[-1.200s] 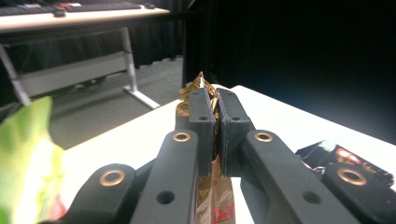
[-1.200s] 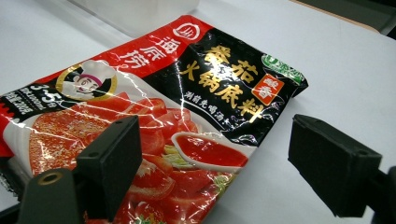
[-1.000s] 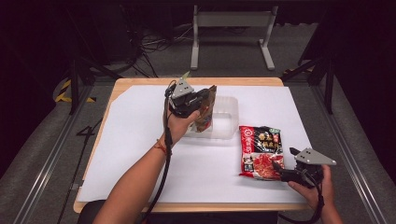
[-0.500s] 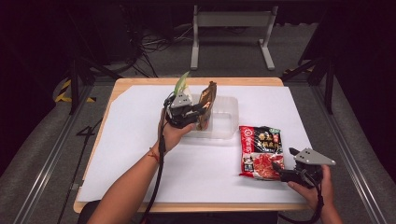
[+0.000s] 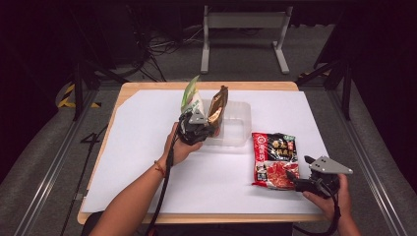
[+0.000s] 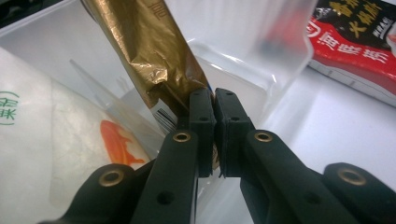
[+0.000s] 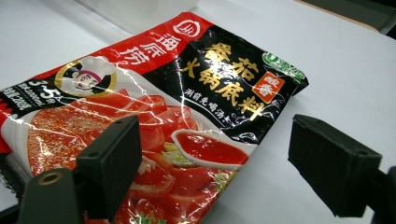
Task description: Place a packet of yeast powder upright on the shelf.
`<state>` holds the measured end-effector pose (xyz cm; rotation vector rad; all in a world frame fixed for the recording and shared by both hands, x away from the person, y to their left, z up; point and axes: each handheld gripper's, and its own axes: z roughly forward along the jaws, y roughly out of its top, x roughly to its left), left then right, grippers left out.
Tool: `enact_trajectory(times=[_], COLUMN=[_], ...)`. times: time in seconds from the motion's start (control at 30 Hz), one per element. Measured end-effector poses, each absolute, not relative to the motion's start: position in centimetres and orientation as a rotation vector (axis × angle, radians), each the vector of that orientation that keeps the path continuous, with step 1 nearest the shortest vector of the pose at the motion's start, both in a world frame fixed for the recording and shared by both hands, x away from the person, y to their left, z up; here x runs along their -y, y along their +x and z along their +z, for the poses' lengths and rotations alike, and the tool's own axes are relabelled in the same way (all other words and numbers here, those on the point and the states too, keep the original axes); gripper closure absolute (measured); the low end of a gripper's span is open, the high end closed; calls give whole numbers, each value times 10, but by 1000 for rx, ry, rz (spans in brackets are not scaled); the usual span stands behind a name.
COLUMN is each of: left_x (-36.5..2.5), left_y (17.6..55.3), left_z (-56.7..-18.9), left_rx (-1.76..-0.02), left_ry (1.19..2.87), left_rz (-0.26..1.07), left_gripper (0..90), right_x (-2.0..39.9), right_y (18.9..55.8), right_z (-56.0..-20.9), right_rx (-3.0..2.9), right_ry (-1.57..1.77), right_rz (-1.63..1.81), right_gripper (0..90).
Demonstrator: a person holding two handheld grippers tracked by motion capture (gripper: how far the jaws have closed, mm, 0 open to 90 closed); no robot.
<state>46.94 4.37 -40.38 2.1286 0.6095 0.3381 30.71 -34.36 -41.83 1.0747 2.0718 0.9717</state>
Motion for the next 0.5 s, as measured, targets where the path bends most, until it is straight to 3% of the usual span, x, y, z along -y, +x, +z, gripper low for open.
enact_trajectory(times=[0.3, 0.5], left_x=[-35, -40], left_y=[474, 466], left_z=[-409, -408], left_rx=[-607, -537], left_ry=[2164, 2164], left_rz=[370, 312], left_gripper=[887, 856], right_x=[342, 343], right_y=[307, 307], right_z=[-419, -418], right_rx=[-2076, -2077], right_ry=[1071, 1074], right_rz=[968, 973], right_gripper=[179, 179])
